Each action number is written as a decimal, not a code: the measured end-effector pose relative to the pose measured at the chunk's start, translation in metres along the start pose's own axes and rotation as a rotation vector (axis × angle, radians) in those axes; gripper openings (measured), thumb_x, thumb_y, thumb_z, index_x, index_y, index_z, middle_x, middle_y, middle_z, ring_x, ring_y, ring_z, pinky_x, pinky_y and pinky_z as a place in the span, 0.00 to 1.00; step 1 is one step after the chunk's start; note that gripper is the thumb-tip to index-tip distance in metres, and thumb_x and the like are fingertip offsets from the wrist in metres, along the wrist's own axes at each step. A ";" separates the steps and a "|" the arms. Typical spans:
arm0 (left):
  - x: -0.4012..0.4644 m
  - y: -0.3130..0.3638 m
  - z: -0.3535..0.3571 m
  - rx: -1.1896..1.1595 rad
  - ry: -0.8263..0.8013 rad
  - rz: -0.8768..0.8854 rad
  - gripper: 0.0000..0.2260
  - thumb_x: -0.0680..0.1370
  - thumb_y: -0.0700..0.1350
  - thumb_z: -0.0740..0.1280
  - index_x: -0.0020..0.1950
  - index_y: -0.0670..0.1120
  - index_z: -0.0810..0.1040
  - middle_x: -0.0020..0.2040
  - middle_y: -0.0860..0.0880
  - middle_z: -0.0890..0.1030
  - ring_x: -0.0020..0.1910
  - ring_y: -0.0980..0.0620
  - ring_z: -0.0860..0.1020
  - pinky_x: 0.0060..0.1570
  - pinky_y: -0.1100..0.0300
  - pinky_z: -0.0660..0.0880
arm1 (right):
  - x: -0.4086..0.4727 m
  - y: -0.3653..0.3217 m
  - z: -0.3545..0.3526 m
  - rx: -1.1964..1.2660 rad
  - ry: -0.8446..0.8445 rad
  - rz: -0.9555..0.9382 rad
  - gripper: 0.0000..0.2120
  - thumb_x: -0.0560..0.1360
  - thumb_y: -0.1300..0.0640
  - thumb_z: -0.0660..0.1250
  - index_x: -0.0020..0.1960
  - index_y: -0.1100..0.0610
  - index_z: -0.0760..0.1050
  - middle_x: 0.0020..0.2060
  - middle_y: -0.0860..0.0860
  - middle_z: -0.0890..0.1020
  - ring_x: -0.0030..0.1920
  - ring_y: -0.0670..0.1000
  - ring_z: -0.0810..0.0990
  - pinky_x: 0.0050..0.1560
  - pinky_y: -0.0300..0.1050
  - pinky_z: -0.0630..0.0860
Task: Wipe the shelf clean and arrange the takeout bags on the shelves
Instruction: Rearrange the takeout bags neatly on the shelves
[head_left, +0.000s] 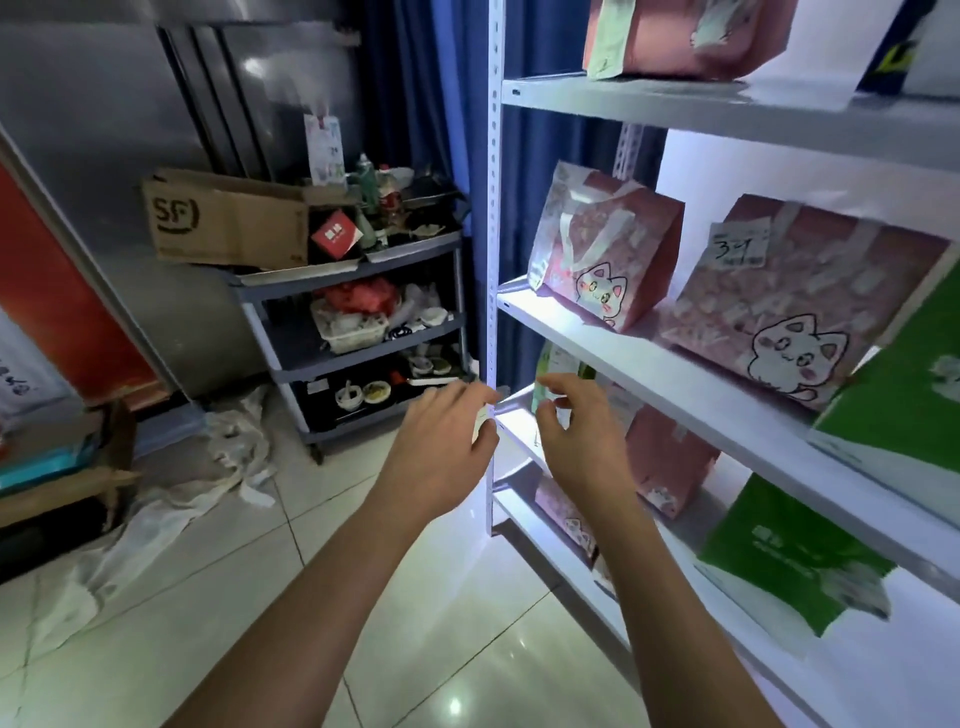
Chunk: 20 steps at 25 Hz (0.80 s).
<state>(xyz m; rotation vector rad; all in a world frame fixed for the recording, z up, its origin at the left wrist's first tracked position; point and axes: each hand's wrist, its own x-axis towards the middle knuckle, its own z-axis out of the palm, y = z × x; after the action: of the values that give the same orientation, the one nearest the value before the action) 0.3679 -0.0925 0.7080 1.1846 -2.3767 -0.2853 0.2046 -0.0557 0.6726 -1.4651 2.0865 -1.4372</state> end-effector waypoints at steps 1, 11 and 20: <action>0.018 -0.005 0.000 0.015 -0.006 0.023 0.11 0.81 0.47 0.61 0.64 0.52 0.74 0.60 0.52 0.77 0.57 0.47 0.72 0.59 0.51 0.69 | 0.017 0.001 0.005 -0.002 0.017 0.014 0.11 0.81 0.55 0.64 0.62 0.49 0.78 0.53 0.42 0.75 0.51 0.42 0.76 0.49 0.30 0.69; 0.159 -0.015 0.002 -0.092 0.009 0.190 0.12 0.82 0.49 0.60 0.64 0.52 0.74 0.58 0.53 0.78 0.56 0.48 0.73 0.60 0.50 0.70 | 0.131 -0.005 -0.003 -0.066 0.196 0.006 0.11 0.81 0.54 0.62 0.60 0.44 0.77 0.54 0.39 0.76 0.54 0.42 0.77 0.54 0.41 0.74; 0.302 -0.010 -0.029 -0.221 0.059 0.463 0.13 0.81 0.49 0.60 0.65 0.50 0.74 0.60 0.51 0.78 0.58 0.47 0.72 0.62 0.48 0.69 | 0.234 -0.058 -0.041 -0.196 0.456 -0.095 0.11 0.81 0.56 0.64 0.62 0.49 0.78 0.55 0.45 0.78 0.50 0.38 0.77 0.57 0.37 0.74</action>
<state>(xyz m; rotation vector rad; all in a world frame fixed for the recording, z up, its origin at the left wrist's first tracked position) 0.2329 -0.3383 0.8244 0.5160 -2.4085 -0.3385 0.1008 -0.2229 0.8176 -1.4236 2.5153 -1.7846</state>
